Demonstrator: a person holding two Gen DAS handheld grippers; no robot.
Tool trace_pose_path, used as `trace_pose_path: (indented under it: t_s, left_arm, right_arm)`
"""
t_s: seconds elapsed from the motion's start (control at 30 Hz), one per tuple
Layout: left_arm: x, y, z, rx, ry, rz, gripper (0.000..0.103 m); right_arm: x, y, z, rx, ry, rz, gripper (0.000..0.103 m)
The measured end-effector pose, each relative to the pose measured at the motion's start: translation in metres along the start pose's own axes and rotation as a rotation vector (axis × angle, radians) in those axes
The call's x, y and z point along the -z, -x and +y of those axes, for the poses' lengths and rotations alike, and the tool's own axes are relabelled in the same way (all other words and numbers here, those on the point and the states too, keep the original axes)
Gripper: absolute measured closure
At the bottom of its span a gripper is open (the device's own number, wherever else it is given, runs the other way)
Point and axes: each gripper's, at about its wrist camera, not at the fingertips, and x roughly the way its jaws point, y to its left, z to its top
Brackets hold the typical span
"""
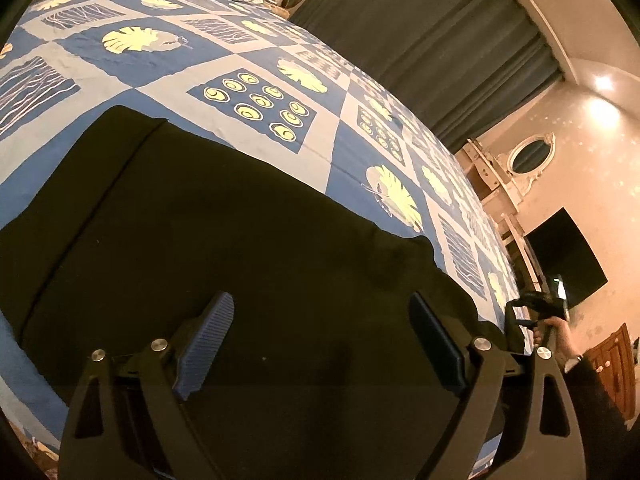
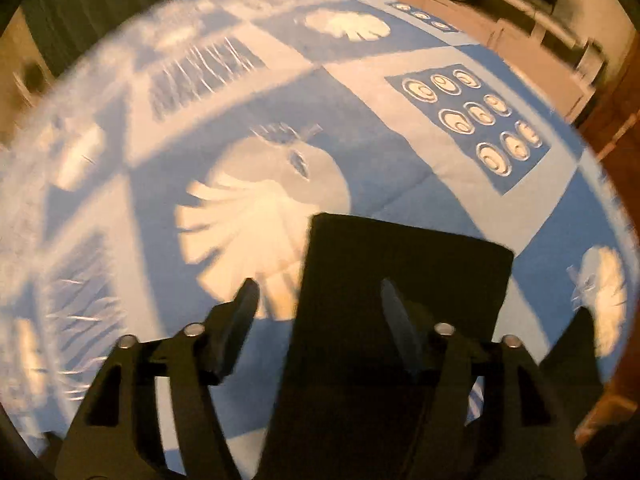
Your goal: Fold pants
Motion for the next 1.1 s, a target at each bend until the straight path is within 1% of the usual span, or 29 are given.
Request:
trace_pose_path:
  t_s: [0.03, 0.07, 0.1, 0.13, 0.17, 0.2, 0.23, 0.3, 0.4, 0.5, 0.53, 0.6, 0.63, 0.67, 0.73, 0.77, 0.83, 0.9, 0.97, 1.0, 1.03, 1.07, 1.1]
  left_arm:
    - [0.0, 0.0, -0.001, -0.001, -0.001, 0.001, 0.013]
    - [0.0, -0.001, -0.001, -0.003, -0.001, 0.001, 0.013]
    - [-0.001, -0.001, -0.002, -0.004, -0.001, 0.001, 0.012]
    - [0.0, -0.001, -0.001, -0.003, -0.003, 0.0, 0.012]
    - [0.0, 0.0, -0.002, -0.002, -0.003, 0.0, 0.012]
    - [0.0, 0.0, -0.002, -0.001, -0.004, 0.0, 0.012]
    - [0.0, 0.0, -0.002, 0.0, -0.005, 0.0, 0.012]
    - [0.0, 0.0, -0.002, 0.001, -0.001, -0.001, 0.012]
    - [-0.001, 0.0, -0.002, -0.001, 0.002, -0.004, 0.012]
    - [0.0, 0.0, -0.003, -0.009, -0.006, -0.005, 0.012]
    - [0.0, 0.0, -0.004, -0.015, -0.01, -0.004, 0.012]
    - [0.0, 0.001, -0.005, -0.02, -0.009, -0.003, 0.012]
    - [-0.001, 0.001, -0.005, -0.023, -0.006, -0.002, 0.012]
    - [-0.001, 0.001, -0.005, -0.025, -0.001, -0.003, 0.012]
    - [-0.001, 0.0, -0.006, -0.03, 0.004, -0.004, 0.012]
    - [0.0, 0.0, -0.006, -0.034, 0.003, -0.005, 0.012]
    - [0.0, -0.001, -0.008, -0.048, -0.006, -0.004, 0.012]
    - [0.001, -0.001, -0.011, -0.063, -0.017, -0.002, 0.012]
    - [0.001, -0.001, -0.012, -0.071, -0.02, 0.001, 0.012]
    - [0.001, -0.001, -0.012, -0.072, -0.017, 0.002, 0.012]
    - [0.001, -0.001, -0.012, -0.072, -0.015, 0.002, 0.012]
    - [0.001, -0.001, -0.011, -0.072, -0.013, 0.002, 0.012]
    - [0.001, -0.001, -0.011, -0.073, -0.012, 0.001, 0.012]
  right_arm:
    - [0.0, -0.007, 0.0, 0.029, 0.007, 0.025, 0.036]
    - [0.0, -0.015, 0.0, 0.039, 0.002, 0.052, 0.037]
    - [0.0, -0.018, -0.004, 0.029, -0.01, 0.054, 0.043]
    - [0.002, -0.018, -0.008, 0.03, -0.022, 0.049, 0.061]
    - [0.002, -0.016, -0.015, 0.021, -0.029, 0.045, 0.068]
    - [0.003, -0.013, -0.021, -0.013, -0.039, 0.045, 0.083]
    - [0.003, -0.011, -0.028, -0.051, -0.06, 0.047, 0.095]
    - [0.007, 0.006, -0.054, -0.173, -0.131, 0.029, 0.095]
    - [0.02, 0.038, -0.1, -0.338, -0.204, -0.033, 0.095]
    - [0.045, 0.071, -0.16, -0.464, -0.276, -0.103, 0.095]
    - [0.059, 0.081, -0.188, -0.511, -0.31, -0.128, 0.095]
    - [0.08, 0.088, -0.23, -0.563, -0.383, -0.15, 0.095]
    - [0.088, 0.087, -0.246, -0.585, -0.416, -0.149, 0.095]
    - [0.105, 0.082, -0.271, -0.618, -0.471, -0.138, 0.095]
    - [0.131, 0.069, -0.3, -0.637, -0.542, -0.114, 0.095]
    - [0.148, 0.058, -0.313, -0.639, -0.574, -0.089, 0.095]
    - [0.169, 0.035, -0.325, -0.654, -0.635, -0.045, 0.095]
    - [0.187, 0.015, -0.332, -0.715, -0.711, -0.036, 0.094]
    - [0.196, 0.003, -0.335, -0.791, -0.783, -0.05, 0.091]
    - [0.198, -0.001, -0.336, -0.823, -0.812, -0.053, 0.083]
    - [0.199, -0.004, -0.336, -0.849, -0.828, -0.058, 0.073]
    - [0.198, -0.006, -0.335, -0.887, -0.849, -0.071, 0.068]
    - [0.196, -0.006, -0.335, -0.907, -0.86, -0.079, 0.06]
